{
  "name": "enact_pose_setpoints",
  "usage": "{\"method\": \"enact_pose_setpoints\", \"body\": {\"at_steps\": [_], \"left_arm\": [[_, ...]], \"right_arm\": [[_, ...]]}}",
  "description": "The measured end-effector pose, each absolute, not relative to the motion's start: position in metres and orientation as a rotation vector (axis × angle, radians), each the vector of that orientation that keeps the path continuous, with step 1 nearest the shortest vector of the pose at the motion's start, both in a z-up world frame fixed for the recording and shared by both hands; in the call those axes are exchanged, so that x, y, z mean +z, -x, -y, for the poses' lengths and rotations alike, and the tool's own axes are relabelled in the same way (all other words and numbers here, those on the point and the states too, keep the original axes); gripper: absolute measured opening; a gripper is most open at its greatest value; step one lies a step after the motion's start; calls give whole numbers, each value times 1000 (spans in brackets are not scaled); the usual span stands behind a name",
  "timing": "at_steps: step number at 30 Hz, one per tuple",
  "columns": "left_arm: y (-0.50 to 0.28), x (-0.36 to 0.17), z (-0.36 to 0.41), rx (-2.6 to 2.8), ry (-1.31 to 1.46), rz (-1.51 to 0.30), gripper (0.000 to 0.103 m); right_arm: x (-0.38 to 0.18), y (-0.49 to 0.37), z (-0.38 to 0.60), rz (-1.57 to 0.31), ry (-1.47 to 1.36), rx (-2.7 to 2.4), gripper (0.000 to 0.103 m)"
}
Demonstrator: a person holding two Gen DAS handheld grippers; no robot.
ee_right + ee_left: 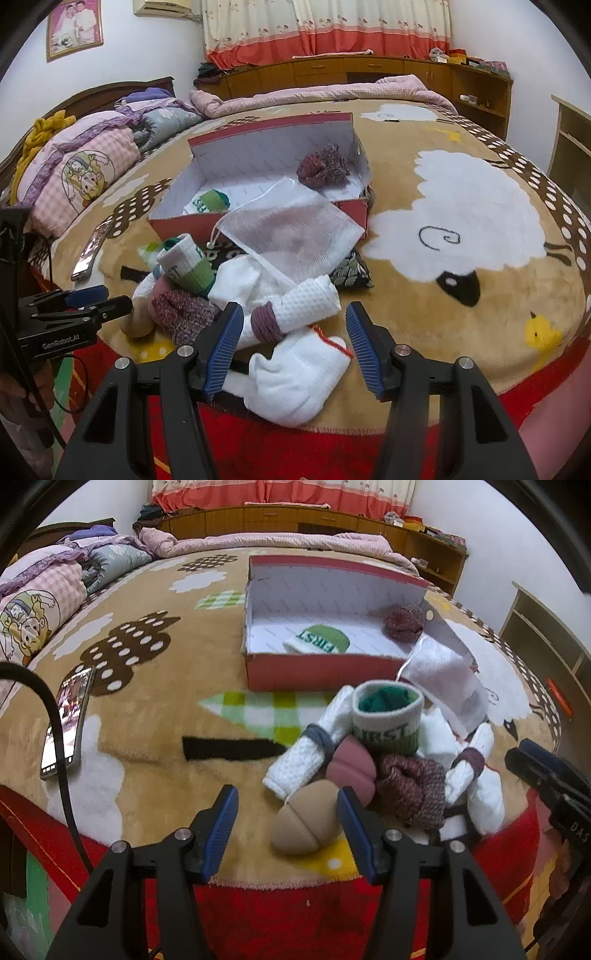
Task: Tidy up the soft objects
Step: 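Move both open tools back to the pile of soft items, then grasp the beige egg-shaped sponge with the left tool while the right tool grasps a white sock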
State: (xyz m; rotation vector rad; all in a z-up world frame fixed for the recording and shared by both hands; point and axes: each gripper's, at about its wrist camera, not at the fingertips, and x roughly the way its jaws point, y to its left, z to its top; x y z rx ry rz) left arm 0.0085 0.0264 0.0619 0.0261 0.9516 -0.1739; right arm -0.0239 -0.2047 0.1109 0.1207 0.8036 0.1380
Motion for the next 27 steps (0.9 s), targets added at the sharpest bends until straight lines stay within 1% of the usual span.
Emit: {"method": "enact_pose_setpoints", "body": {"at_steps": [3,7,27], "left_arm": [[-5,58,-28,-177,-22,-962,59],[0,56,-28,-186,-23,-959,62],[1,41,-24,-234,-33,-979,62]], "right_arm": [[110,28,205,-808,-123,137,59],[108,33,204,-817,-122,138,59],[73,36,195,-909,-102,154,59]]}}
